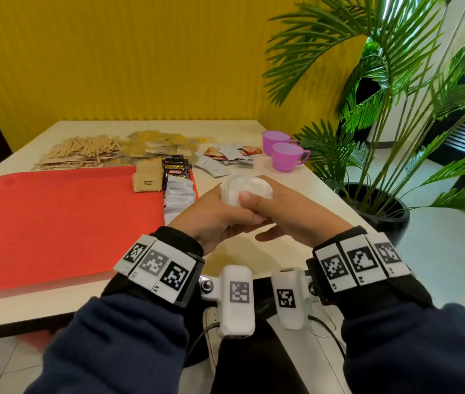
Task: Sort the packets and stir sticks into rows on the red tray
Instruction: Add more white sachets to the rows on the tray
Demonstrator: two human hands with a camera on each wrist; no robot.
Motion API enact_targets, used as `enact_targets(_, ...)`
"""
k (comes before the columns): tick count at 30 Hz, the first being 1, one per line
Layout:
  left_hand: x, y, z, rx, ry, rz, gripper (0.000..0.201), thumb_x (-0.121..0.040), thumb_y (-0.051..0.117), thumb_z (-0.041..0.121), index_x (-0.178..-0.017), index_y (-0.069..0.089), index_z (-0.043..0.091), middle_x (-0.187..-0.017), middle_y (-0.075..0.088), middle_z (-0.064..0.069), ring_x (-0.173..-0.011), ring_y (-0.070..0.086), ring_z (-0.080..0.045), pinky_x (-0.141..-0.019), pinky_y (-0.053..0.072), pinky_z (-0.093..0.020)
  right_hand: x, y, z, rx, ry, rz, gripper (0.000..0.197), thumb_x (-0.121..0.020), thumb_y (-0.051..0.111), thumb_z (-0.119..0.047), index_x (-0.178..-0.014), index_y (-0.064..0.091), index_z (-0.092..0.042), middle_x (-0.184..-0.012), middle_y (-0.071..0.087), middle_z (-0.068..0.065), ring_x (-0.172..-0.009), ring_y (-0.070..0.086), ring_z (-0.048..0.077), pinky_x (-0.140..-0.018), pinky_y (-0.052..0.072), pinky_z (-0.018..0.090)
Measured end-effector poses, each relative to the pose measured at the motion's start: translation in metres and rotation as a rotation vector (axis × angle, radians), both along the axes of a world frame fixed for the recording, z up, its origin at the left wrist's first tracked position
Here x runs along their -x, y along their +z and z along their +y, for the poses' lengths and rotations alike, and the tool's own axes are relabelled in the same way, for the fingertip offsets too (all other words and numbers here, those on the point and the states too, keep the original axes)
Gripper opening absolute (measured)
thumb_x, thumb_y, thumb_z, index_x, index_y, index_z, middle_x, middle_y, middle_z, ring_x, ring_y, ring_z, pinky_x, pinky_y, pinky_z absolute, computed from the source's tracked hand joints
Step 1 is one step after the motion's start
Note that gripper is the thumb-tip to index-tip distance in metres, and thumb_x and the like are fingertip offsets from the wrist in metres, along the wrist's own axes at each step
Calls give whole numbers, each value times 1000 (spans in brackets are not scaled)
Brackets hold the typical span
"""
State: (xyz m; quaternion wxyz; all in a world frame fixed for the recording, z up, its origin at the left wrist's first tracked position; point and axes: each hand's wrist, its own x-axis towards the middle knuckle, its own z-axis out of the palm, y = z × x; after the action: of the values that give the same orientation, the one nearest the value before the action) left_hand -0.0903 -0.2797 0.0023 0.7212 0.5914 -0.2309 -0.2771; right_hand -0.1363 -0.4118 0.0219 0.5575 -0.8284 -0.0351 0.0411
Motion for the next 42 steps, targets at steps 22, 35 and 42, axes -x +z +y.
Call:
enact_targets(22, 28, -39, -29, -313, 63, -163, 33, -61, 48, 9, -92, 58, 1, -89, 59, -14, -84, 53, -21, -74, 43, -39, 21, -72, -14, 192, -259, -155, 43, -84, 63, -13, -119, 38, -14, -109, 57, 4, -100, 54, 19, -81, 43, 26)
enact_targets(35, 27, -47, -26, -544, 188, -192, 46, -77, 46, -15, -110, 49, 17, -110, 60, -10, -99, 60, -26, -82, 52, -36, 27, -82, -23, 228, -189, -96, 86, -72, 74, -5, -139, 25, -26, -130, 44, -3, -109, 53, 15, -89, 45, 20)
enact_targets(42, 26, -43, -24, -618, 194, -255, 54, -78, 46, -12, -124, 47, 17, -121, 53, -5, -107, 54, -21, -87, 47, -31, 28, -74, -29, 316, -145, -33, 71, -79, 67, -7, -137, 29, -25, -123, 45, -1, -101, 53, 14, -76, 42, 10)
